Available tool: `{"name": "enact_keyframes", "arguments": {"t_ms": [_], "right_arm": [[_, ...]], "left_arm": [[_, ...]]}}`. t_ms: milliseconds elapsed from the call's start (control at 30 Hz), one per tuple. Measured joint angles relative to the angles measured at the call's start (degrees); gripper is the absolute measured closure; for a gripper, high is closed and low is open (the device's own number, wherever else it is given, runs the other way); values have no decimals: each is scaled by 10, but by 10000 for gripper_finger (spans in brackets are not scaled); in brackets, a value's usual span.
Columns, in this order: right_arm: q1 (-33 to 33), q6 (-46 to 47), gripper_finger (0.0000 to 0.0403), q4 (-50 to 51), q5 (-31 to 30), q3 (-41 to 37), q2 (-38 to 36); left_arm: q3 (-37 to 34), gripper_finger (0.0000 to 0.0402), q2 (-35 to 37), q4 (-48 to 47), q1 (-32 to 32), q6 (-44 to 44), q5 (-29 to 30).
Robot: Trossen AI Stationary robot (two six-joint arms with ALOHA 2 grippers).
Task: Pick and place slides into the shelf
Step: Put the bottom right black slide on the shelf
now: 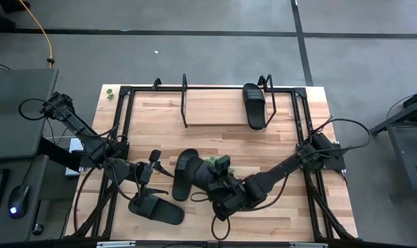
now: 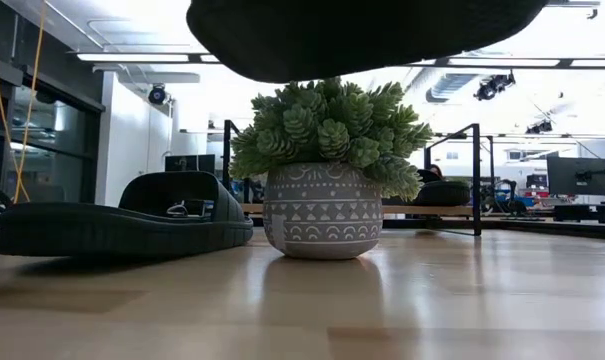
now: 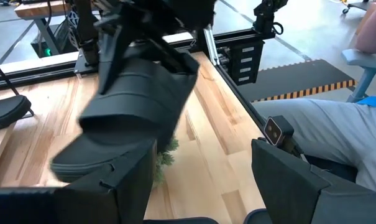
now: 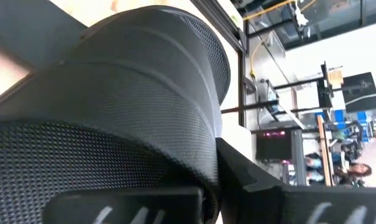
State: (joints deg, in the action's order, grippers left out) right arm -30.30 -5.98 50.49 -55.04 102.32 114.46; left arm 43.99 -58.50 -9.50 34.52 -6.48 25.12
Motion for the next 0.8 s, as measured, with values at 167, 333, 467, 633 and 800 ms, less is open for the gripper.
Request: {"name": "enact_keyframes", "arguments": {"t_ms": [167,333,467,633,800], "right_arm": [[29,0,402,18,2,0,-15],[65,3,402,41,5,0,-34],[97,20,402,61,7,0,-47],[134,42,402,90,1,0,-58],[166,43,402,110,-3,0,-62]], "left_arm": [[0,156,0,-1,0,1,0],[0,156,0,-1,0,2,0],[0,156,0,-2,0,2,0],[0,156,0,-1,0,2,0],[0,156,0,-1,0,2,0]]}}
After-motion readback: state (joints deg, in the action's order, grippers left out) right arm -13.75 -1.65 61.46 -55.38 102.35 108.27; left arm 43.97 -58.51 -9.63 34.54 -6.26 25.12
